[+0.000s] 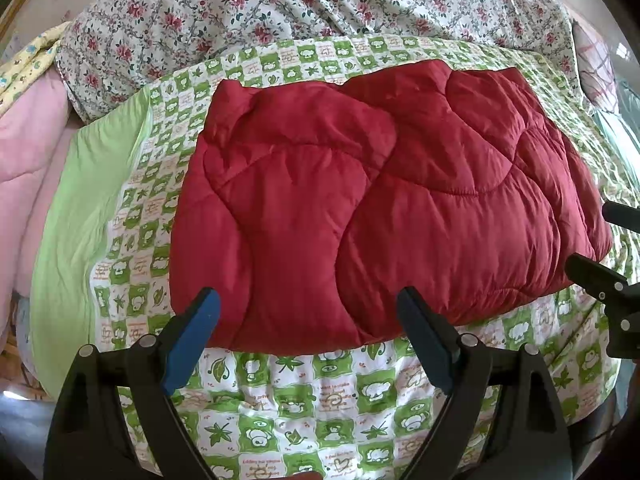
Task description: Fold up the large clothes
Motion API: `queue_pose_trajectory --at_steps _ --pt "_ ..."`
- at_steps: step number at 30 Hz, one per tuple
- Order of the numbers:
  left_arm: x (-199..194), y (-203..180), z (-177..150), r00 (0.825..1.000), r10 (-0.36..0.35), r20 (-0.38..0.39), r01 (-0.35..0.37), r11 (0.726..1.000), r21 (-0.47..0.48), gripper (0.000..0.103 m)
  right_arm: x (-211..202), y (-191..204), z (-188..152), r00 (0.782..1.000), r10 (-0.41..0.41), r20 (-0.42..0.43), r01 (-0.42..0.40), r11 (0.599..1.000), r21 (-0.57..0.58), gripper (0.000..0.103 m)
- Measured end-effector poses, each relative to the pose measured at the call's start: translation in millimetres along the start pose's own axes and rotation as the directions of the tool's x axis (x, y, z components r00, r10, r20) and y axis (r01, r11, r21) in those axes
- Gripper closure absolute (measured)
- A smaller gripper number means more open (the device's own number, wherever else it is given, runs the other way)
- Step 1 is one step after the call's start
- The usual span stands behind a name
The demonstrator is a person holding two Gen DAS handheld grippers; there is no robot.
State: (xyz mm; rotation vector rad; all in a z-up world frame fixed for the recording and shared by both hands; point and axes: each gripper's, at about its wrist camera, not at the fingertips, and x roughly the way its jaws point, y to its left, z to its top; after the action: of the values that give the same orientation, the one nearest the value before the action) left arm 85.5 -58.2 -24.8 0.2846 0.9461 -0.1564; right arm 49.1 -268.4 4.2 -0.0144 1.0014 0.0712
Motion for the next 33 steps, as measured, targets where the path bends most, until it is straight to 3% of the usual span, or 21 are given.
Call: queue_pose_trajectory --at_steps 33 --pt "-3.1 -1.4 0.8 1.000 -0.006 0.006 0.006 1.000 0.007 0.012 -2.9 0.3 -1.7 1.000 -0.004 0.006 0.004 1.000 0.006 0.004"
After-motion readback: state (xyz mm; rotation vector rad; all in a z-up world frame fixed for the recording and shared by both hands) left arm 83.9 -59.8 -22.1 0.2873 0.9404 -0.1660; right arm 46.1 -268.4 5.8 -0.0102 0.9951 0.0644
